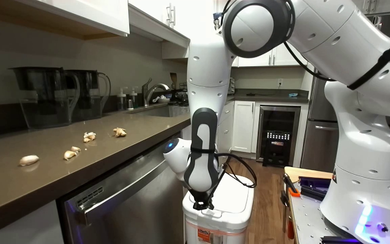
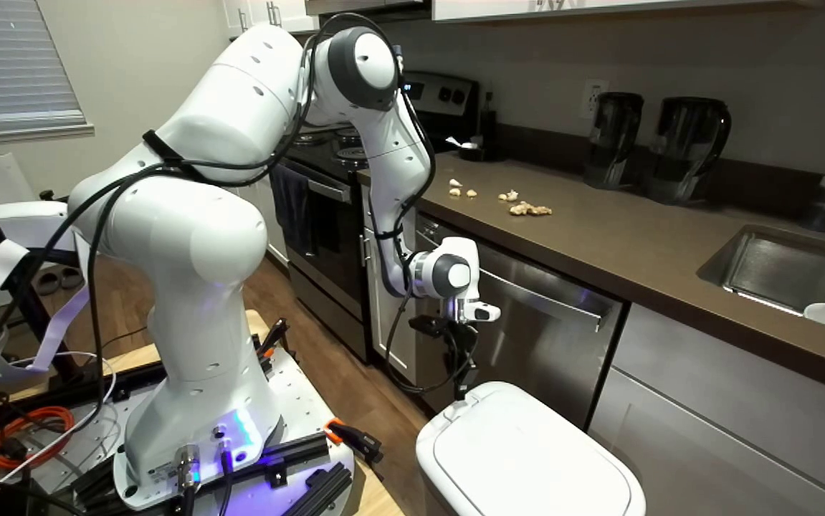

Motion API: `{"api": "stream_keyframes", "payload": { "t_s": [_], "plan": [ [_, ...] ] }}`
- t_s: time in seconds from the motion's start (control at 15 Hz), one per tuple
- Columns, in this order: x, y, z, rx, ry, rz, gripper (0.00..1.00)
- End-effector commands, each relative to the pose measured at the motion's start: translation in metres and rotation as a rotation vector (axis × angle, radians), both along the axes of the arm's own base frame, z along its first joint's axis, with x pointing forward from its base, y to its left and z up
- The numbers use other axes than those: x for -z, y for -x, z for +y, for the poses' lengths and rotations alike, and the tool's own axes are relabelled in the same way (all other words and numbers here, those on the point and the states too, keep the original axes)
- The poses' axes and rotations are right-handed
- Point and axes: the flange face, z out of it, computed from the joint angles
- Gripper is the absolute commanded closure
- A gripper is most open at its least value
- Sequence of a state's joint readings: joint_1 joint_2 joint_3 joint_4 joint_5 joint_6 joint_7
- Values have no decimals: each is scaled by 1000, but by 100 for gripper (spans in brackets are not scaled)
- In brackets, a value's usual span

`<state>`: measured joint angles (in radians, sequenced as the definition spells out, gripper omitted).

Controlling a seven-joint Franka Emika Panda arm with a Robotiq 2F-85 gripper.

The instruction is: Open the white bin

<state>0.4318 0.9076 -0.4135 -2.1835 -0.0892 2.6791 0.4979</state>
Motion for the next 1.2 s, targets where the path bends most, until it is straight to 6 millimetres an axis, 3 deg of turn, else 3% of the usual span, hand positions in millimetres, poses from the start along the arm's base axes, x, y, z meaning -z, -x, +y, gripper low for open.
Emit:
{"api": "stream_keyframes", "payload": {
  "t_s": [0.0,0.6,1.13],
  "plan": [
    [4,-1,0,-30,-41,-19,97],
    [29,-9,-3,-30,-33,-11,97],
    [-9,21,13,-31,27,38,97]
  ]
}}
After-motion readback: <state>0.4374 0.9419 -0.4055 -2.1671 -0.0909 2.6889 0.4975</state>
